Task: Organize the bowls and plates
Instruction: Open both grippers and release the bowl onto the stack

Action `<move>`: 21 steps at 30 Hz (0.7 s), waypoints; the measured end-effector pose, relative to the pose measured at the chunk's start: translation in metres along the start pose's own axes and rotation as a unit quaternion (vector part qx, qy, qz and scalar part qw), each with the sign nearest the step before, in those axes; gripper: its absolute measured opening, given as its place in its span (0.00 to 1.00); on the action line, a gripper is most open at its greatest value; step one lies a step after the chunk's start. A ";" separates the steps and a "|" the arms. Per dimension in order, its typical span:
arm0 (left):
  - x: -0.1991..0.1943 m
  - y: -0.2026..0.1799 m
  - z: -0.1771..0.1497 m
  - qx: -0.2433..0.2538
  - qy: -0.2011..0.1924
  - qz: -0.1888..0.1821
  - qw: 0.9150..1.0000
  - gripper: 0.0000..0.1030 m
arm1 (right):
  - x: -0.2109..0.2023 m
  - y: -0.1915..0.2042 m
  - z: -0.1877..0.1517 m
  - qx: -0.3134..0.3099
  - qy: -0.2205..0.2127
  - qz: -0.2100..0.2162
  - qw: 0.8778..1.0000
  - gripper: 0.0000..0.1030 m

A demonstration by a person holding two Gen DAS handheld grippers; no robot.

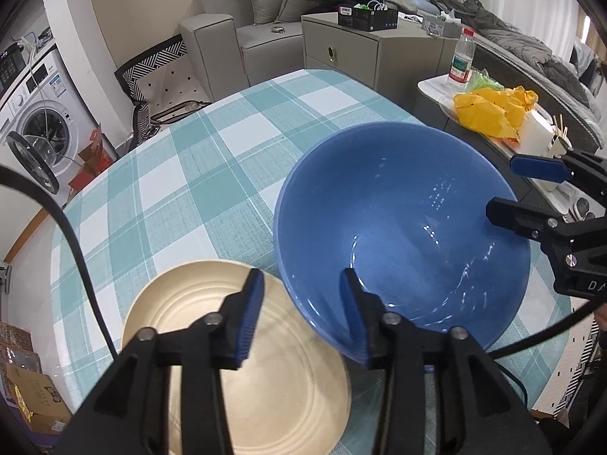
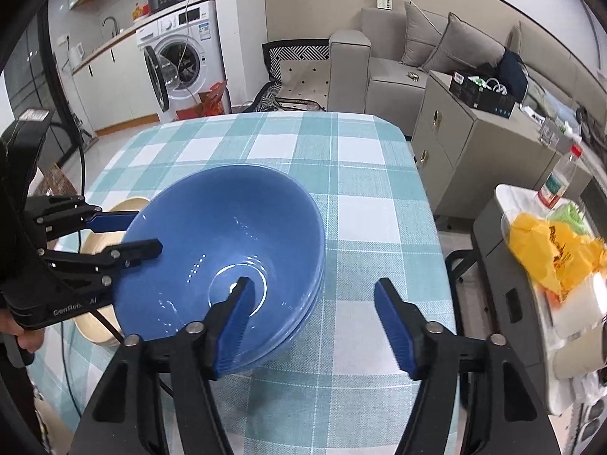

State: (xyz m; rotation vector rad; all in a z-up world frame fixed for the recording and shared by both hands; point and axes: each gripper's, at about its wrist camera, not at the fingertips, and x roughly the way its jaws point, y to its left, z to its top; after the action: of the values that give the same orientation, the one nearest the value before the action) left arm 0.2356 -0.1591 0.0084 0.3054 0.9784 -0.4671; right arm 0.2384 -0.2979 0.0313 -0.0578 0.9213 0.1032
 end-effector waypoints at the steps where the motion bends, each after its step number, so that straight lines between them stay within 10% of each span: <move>1: -0.001 0.001 -0.001 -0.003 -0.002 0.000 1.000 0.43 | -0.001 -0.002 -0.001 0.005 -0.003 0.007 1.000 0.69; 17: -0.024 0.028 -0.013 -0.077 -0.042 -0.048 0.995 0.50 | -0.001 -0.018 -0.009 0.061 -0.011 0.071 0.995 0.96; 21: -0.027 0.033 -0.015 -0.102 -0.058 -0.046 0.992 0.91 | -0.001 -0.025 -0.013 0.083 -0.023 0.085 0.993 0.99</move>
State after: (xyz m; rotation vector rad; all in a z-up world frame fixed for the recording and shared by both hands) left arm 0.2286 -0.1175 0.0244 0.0490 0.9214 -0.4605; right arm 0.2304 -0.3242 0.0247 0.1765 0.8849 0.1843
